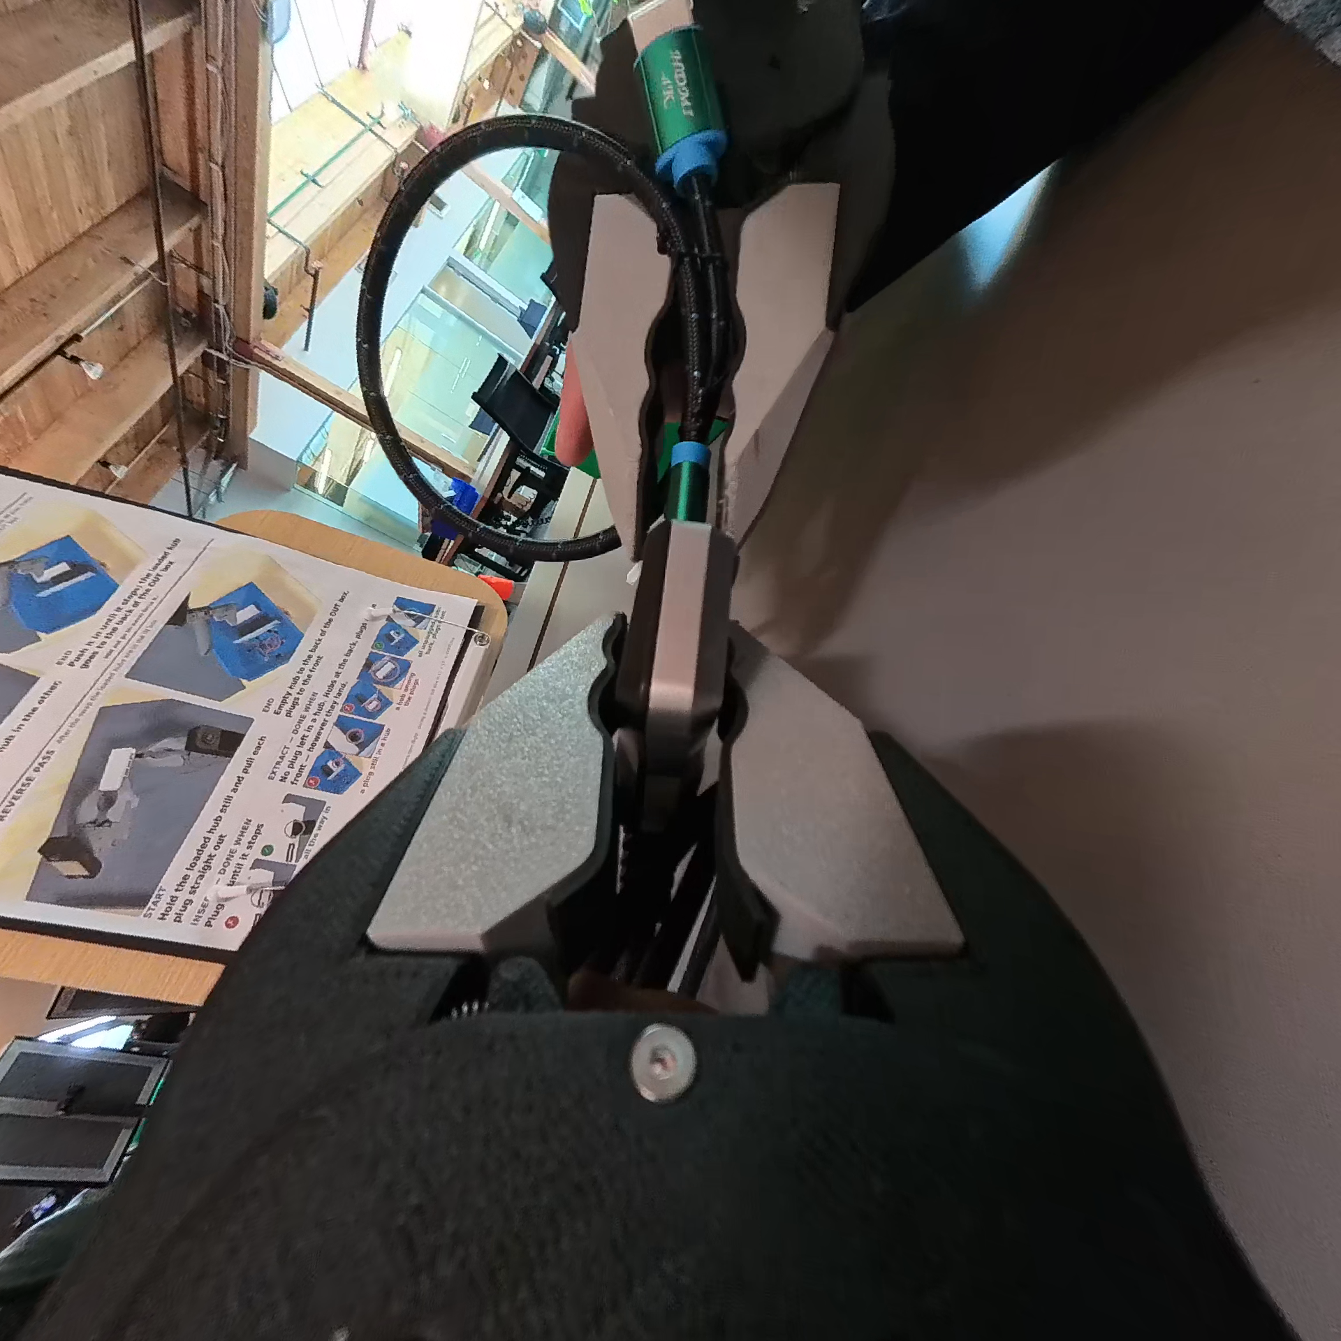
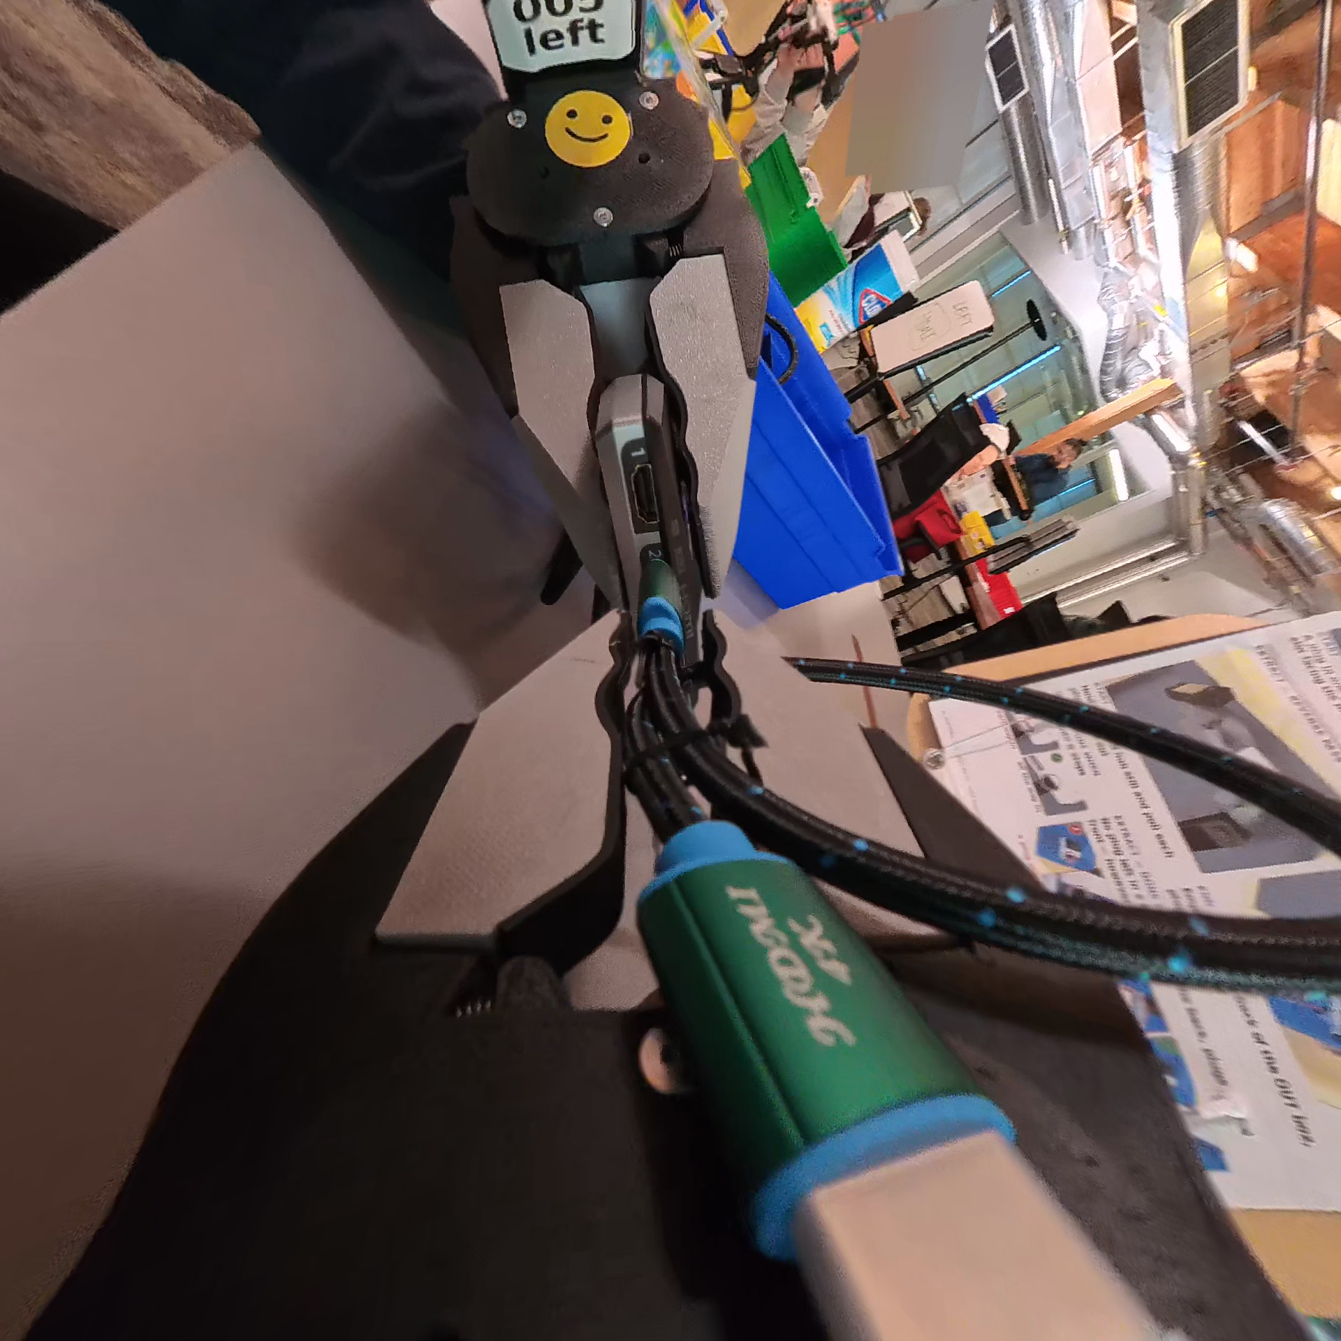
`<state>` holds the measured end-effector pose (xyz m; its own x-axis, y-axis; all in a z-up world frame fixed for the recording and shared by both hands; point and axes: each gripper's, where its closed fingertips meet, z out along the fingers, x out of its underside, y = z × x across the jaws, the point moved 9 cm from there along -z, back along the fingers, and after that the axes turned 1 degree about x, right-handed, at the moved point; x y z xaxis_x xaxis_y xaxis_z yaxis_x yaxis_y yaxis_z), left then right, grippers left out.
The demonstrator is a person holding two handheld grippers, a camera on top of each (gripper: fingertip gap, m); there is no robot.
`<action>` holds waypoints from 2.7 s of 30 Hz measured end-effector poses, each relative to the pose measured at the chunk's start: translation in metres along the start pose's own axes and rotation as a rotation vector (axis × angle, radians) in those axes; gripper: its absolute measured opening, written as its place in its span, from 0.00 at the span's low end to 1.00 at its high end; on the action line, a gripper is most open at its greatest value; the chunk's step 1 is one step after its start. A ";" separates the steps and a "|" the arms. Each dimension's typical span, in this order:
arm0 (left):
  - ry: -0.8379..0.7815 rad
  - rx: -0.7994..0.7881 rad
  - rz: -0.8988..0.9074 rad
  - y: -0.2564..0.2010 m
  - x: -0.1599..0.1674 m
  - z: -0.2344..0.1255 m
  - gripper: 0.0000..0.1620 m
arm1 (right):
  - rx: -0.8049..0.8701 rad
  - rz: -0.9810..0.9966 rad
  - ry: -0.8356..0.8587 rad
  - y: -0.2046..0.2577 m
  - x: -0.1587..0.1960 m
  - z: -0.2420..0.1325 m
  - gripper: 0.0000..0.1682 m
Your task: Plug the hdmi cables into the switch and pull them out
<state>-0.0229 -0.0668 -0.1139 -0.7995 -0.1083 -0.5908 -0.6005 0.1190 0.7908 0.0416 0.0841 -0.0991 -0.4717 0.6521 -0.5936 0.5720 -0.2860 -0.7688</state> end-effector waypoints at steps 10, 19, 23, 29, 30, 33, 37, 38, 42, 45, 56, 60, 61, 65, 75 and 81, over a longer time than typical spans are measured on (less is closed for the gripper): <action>-0.035 -0.010 -0.168 0.014 0.006 -0.001 0.14 | 0.058 -0.087 0.120 -0.001 -0.001 0.003 0.31; -0.130 -0.125 -0.437 0.047 0.021 -0.020 0.13 | 0.062 0.259 -0.097 -0.035 -0.008 -0.043 0.27; -0.304 -0.059 -0.610 0.058 0.018 -0.030 0.13 | 0.054 0.388 -0.089 -0.038 0.006 -0.031 0.34; -0.363 0.082 -0.535 0.041 -0.003 -0.022 0.14 | -0.037 0.497 -0.208 -0.025 -0.008 0.004 0.35; -0.365 0.104 -0.537 0.038 -0.005 -0.020 0.14 | -0.037 0.514 -0.232 -0.025 -0.011 0.007 0.30; -0.372 0.148 -0.554 0.033 -0.007 -0.016 0.15 | -0.075 0.501 -0.247 -0.021 -0.012 0.014 0.14; -0.364 0.155 -0.581 0.033 -0.006 -0.016 0.17 | -0.066 0.438 -0.192 -0.019 -0.011 0.017 0.10; -0.365 0.140 -0.583 0.034 -0.006 -0.016 0.17 | -0.054 0.417 -0.175 -0.019 -0.011 0.017 0.10; -0.387 0.077 -0.609 0.042 -0.003 -0.022 0.20 | 0.052 0.338 -0.109 -0.022 -0.010 0.018 0.10; -0.428 -0.013 -0.641 0.056 0.000 -0.035 0.21 | 0.161 0.307 -0.066 -0.030 -0.009 0.014 0.10; -0.405 -0.178 -0.705 0.076 0.022 -0.053 0.13 | 0.700 0.151 0.183 -0.135 -0.055 -0.086 0.10; -0.362 -0.139 -0.666 0.067 0.020 -0.044 0.13 | 0.934 0.064 0.321 -0.197 -0.091 -0.169 0.09; -0.351 -0.133 -0.658 0.066 0.020 -0.042 0.13 | 0.976 0.037 0.367 -0.211 -0.102 -0.188 0.09; -0.308 -0.126 -0.640 0.063 0.022 -0.038 0.12 | 1.019 -0.154 0.679 -0.251 -0.116 -0.229 0.09; -0.240 -0.132 -0.679 0.062 0.035 -0.035 0.11 | 0.101 0.067 1.554 -0.155 0.136 -0.190 0.10; -0.195 -0.085 -0.640 0.055 0.036 -0.026 0.11 | -0.096 0.517 1.483 -0.154 0.197 -0.175 0.11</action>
<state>-0.0841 -0.0897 -0.0875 -0.2789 0.0492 -0.9591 -0.9600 0.0121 0.2798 -0.0221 0.3792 -0.0557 0.8006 0.5988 0.0199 0.5223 -0.6812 -0.5130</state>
